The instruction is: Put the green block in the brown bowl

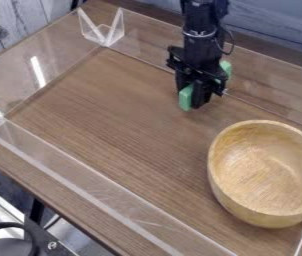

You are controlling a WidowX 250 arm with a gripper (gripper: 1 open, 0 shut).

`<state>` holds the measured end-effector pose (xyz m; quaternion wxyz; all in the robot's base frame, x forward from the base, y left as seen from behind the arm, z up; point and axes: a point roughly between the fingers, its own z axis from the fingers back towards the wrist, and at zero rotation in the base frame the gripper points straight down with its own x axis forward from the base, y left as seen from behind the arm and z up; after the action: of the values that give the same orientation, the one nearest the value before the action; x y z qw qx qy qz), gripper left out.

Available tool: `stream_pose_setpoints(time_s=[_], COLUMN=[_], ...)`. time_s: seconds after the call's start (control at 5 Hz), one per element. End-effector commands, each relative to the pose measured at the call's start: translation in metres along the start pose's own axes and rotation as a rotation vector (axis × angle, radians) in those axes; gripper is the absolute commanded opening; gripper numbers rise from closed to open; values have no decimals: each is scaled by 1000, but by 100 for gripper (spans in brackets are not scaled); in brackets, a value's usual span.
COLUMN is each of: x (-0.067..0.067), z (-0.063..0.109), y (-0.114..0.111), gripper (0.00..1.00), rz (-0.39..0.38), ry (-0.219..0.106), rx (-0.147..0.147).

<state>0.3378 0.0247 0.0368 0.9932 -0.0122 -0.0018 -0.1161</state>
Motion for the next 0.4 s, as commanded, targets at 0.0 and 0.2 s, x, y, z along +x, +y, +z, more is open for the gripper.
stream_pose_setpoints(time_s=[0.0, 0.2], x=[8, 1], z=[37, 56], y=[2, -5], gripper=[0, 0], rz=[15, 19], ry=[-92, -117], rx=[30, 33])
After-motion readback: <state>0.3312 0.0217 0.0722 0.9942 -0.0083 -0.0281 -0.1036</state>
